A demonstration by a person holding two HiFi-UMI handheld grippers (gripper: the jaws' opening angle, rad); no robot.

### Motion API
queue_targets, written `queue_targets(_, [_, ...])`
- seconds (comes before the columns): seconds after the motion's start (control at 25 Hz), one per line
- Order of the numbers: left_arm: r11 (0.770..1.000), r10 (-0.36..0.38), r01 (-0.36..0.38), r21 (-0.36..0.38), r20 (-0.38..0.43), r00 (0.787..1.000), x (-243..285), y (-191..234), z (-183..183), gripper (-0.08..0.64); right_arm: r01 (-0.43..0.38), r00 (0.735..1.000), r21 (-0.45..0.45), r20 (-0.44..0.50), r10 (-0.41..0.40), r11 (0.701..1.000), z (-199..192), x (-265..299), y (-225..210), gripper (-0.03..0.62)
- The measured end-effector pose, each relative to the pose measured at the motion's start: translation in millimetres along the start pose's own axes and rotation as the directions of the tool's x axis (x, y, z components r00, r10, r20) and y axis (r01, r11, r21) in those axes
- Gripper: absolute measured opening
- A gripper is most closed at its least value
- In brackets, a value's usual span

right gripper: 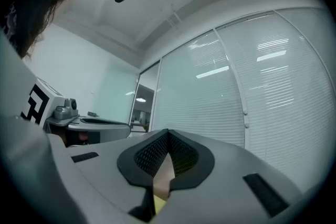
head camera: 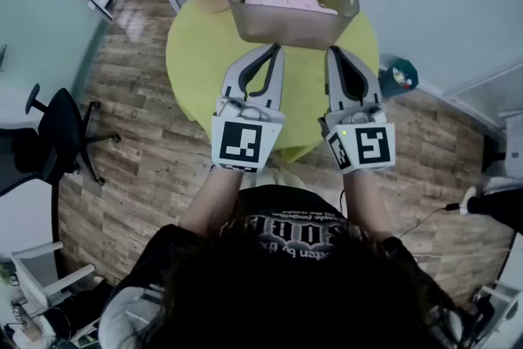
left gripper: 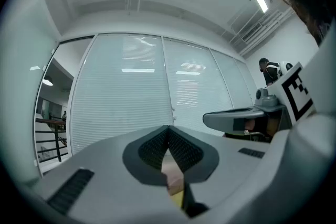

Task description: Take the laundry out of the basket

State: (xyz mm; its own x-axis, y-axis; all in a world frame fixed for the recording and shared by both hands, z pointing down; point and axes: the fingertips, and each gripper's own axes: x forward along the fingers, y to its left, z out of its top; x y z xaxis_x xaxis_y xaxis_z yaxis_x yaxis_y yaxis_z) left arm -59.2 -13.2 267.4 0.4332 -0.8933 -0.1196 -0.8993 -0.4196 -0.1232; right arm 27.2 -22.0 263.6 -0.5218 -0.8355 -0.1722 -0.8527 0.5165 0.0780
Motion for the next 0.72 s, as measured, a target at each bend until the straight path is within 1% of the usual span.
queue_targets(0.12, [1.0, 0.005, -0.005, 0.016, -0.011, 1.0, 0.5, -0.7, -2.0, 0.0, -0.001, 1.0, -0.011, 0.0, 0.001, 1.0, 0.2, -0.6, 0.1, 0.026])
queue_targets(0.28, [1.0, 0.004, -0.003, 0.022, -0.022, 1.0, 3.3, -2.6, -5.5, 0.0, -0.013, 1.0, 0.008, 0.012, 0.013, 1.0, 0.9, -0.4, -0.1, 0.028])
queue_targets(0.44, [1.0, 0.015, -0.014, 0.016, -0.011, 1.0, 5.0, -3.0, -6.6, 0.0, -0.014, 1.0, 0.019, 0.021, 0.014, 1.0, 0.7, -2.0, -3.8, 0.029])
queue_targets(0.56, [1.0, 0.006, -0.006, 0.007, -0.024, 1.0, 6.3, -5.9, -9.5, 0.0, -0.017, 1.0, 0.02, 0.023, 0.017, 1.0, 0.2, -5.5, -7.6, 0.029])
queue_targets(0.72, [1.0, 0.013, -0.013, 0.019, -0.021, 1.0, 8.3, -7.3, -9.3, 0.0, -0.027, 0.999, 0.029, 0.026, 0.026, 0.999, -0.7, -9.5, -13.2, 0.029])
